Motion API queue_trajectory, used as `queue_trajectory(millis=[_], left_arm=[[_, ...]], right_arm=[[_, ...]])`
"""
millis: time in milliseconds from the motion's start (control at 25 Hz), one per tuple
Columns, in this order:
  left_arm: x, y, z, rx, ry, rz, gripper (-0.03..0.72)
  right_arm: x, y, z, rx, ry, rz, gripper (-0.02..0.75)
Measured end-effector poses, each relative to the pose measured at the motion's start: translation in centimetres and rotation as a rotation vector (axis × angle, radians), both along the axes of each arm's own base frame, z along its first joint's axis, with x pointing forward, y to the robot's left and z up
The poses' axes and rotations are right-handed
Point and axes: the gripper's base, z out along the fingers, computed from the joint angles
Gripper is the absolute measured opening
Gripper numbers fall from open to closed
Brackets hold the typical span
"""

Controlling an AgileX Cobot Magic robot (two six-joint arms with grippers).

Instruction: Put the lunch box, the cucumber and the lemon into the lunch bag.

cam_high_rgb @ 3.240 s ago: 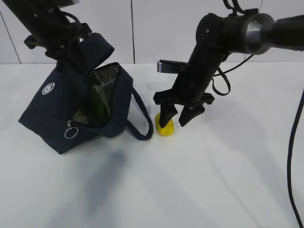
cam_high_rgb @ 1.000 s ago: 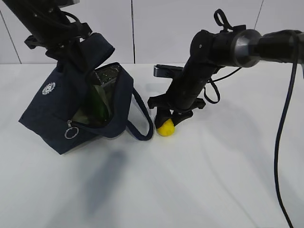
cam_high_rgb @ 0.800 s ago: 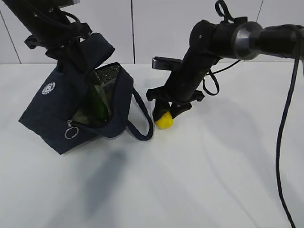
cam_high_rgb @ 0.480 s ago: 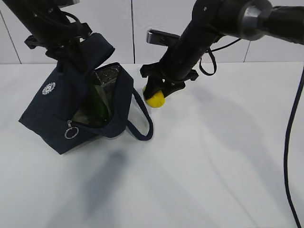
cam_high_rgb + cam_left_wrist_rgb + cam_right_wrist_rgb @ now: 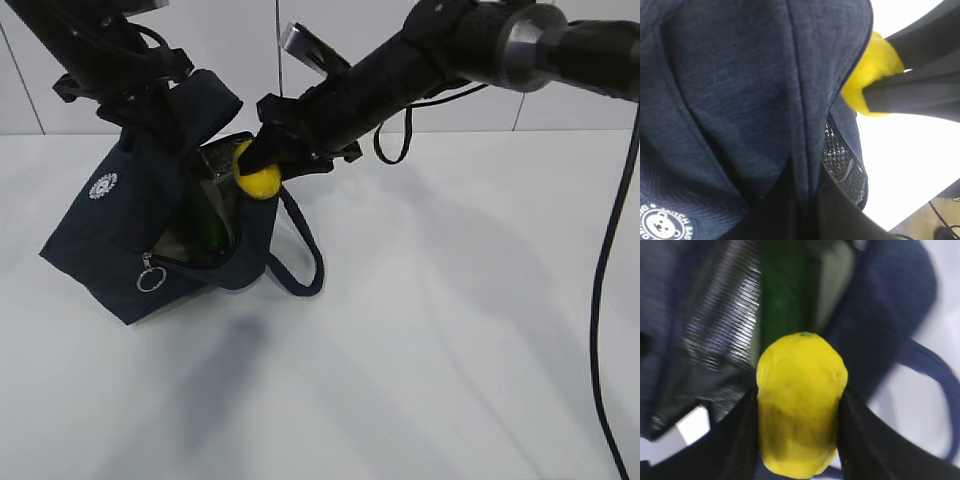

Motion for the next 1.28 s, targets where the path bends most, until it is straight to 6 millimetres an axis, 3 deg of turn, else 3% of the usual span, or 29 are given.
queue_trajectory(millis=[360, 560, 920, 1040, 1280], left_arm=[[0.0, 0.0, 0.0, 0.002, -0.005, -0.01, 0.002], [0.0, 0.0, 0.0, 0.003, -0.006, -0.012, 0.002], [0.0, 0.0, 0.0, 0.001, -0.006, -0.014, 0.002], [0.0, 0.0, 0.0, 0.001, -0.006, -0.014, 0.002], [0.0, 0.0, 0.0, -0.001, -0.006, -0.014, 0.002]], right_arm=[[1.7, 1.7, -5.3, 0.229, 0.079, -0.064, 0.365], [2.2, 1.9, -5.3, 0.304, 0.054, -0.104, 0.412], [2.3, 1.9, -5.3, 0.307, 0.051, -0.111, 0.424], [2.3, 1.2, -5.4, 0.277, 0.077, -0.095, 0.424], [2.5, -2.2, -4.2, 0.127, 0.087, -0.076, 0.424]])
